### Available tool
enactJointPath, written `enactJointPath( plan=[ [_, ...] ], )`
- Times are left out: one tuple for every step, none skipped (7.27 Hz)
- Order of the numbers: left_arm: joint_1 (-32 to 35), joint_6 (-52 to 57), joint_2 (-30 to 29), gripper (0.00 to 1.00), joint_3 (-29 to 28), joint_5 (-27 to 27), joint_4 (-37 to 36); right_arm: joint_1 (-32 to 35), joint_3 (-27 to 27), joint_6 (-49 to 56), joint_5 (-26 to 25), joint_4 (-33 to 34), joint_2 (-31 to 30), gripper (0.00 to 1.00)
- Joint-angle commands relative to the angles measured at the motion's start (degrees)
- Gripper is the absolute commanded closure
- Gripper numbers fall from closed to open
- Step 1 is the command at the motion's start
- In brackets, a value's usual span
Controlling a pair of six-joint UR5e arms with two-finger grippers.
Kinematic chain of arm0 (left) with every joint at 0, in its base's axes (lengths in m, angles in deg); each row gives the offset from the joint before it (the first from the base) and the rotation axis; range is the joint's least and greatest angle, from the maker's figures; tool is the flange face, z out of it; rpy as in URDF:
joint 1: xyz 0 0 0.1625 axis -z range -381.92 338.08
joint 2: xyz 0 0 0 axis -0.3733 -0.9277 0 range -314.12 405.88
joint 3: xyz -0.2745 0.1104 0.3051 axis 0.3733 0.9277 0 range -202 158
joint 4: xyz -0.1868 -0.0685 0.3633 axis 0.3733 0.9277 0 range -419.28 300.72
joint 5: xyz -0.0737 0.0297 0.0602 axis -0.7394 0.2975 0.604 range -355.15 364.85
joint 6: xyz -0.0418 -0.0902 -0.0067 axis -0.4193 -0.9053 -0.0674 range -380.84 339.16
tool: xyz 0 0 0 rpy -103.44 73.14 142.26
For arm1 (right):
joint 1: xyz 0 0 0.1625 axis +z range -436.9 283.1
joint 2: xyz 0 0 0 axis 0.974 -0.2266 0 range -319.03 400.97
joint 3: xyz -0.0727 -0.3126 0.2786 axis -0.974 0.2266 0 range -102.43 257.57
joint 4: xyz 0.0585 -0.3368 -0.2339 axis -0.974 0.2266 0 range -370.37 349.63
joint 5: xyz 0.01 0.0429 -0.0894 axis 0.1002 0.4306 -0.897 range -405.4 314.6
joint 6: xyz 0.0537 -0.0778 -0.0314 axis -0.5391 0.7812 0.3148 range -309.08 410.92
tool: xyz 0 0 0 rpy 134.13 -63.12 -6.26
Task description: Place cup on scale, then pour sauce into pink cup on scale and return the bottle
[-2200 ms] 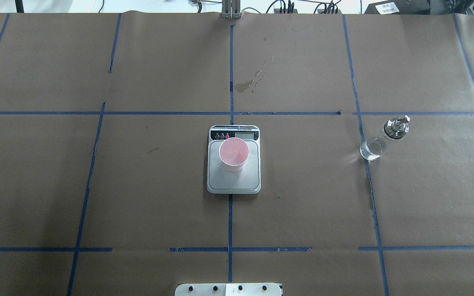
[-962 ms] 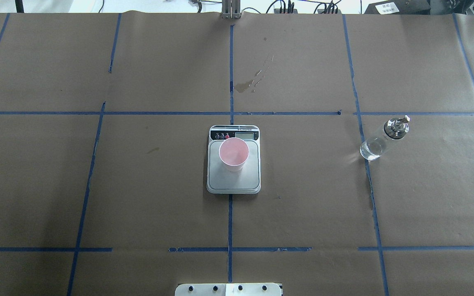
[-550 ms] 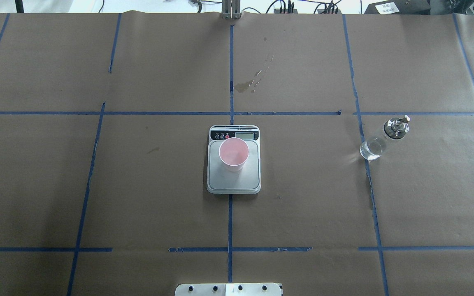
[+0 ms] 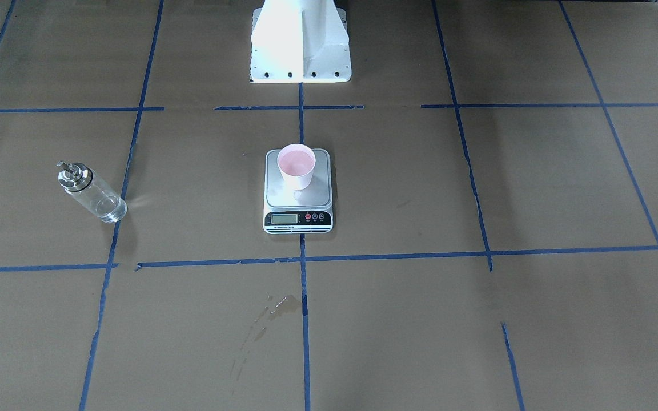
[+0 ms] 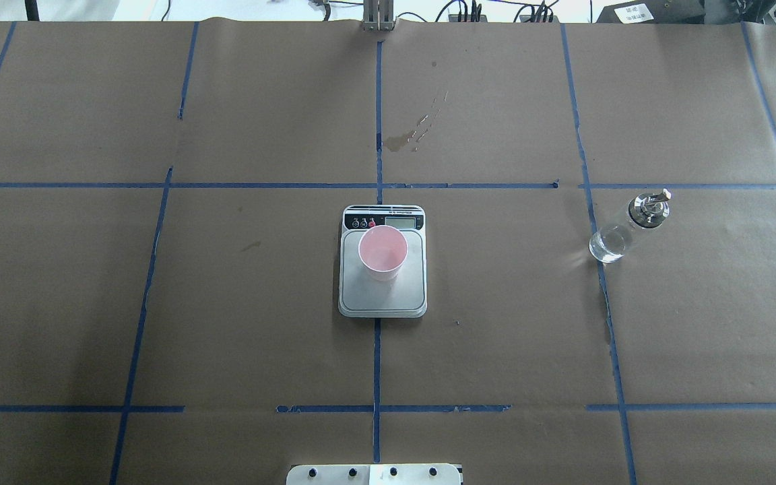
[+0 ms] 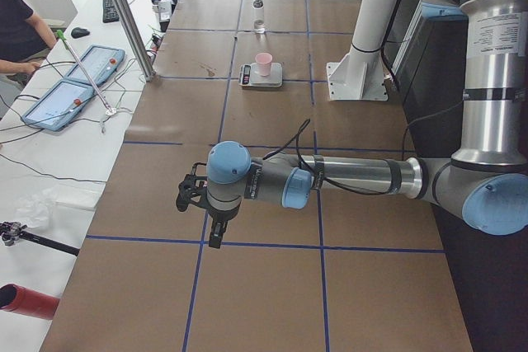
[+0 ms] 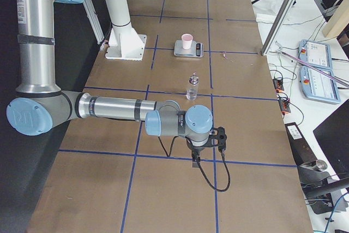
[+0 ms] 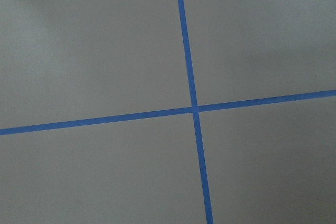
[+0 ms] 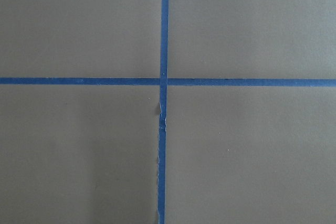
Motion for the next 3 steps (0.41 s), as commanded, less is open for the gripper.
enactJointPath(
  plan=[
    [0.0, 0.0, 0.0, 0.00, 0.0, 0.0, 0.0, 0.5, -0.1, 0.1, 0.2, -0.1, 0.1, 0.00],
    [-0.1, 0.0, -0.1, 0.00, 0.0, 0.0, -0.1, 0.5, 0.0, 0.0, 0.1, -0.1, 0.1, 0.00],
    [-0.1, 0.0, -0.1, 0.00, -0.1, 0.0, 0.0, 0.6, 0.0, 0.0, 0.1, -0.1, 0.2, 0.00]
  ],
)
